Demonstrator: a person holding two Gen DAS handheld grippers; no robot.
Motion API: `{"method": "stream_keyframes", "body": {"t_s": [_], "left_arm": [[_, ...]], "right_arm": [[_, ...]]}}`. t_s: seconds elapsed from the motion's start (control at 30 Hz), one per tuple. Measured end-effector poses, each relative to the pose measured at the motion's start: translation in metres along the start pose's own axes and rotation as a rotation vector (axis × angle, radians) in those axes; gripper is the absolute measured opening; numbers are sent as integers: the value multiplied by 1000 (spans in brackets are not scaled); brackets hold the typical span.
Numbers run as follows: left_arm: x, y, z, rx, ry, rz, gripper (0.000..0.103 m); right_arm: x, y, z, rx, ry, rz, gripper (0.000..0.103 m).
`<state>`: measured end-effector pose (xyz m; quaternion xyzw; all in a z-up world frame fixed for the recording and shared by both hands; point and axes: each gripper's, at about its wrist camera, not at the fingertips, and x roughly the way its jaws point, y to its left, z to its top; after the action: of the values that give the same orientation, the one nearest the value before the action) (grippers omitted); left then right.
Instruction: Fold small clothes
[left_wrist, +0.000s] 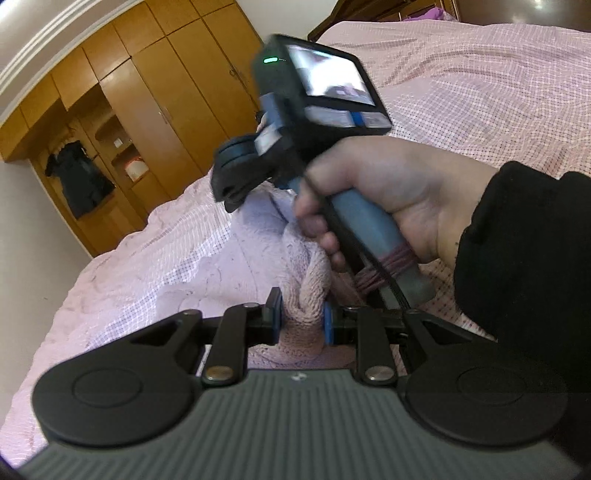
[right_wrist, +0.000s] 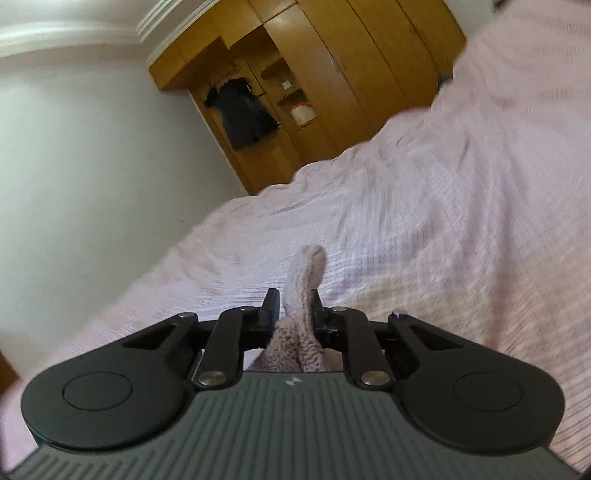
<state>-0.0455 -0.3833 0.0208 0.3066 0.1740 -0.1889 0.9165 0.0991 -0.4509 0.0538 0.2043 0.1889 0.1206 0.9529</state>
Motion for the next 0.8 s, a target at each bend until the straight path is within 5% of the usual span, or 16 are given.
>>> {"method": "stream_keyframes", "body": {"t_s": [0.1,0.17,0.27,0.5,0.67,0.8], "left_arm": [[14,-9,-1,21,20,29,28],[22,-11,0,28,42,-7,33],[17,1,4,-26,-1,-91,49],[-15,25,10,-200,-20,-120,55],[-59,70,20,-384,-37,-184,60],[-94,98,22,-411,-72,-159,60]], "right_arm": [[13,-1,-10,-51,-8,-141,32],[19,-11,-13,-31,38,-202,67],[20,-21,-15,-46,77,-223,85],[-19,-24,-5,-93,201,-343,89],[-60,33,4,-371,210,-482,93],[-95,78,7,-423,209,-583,95]]}}
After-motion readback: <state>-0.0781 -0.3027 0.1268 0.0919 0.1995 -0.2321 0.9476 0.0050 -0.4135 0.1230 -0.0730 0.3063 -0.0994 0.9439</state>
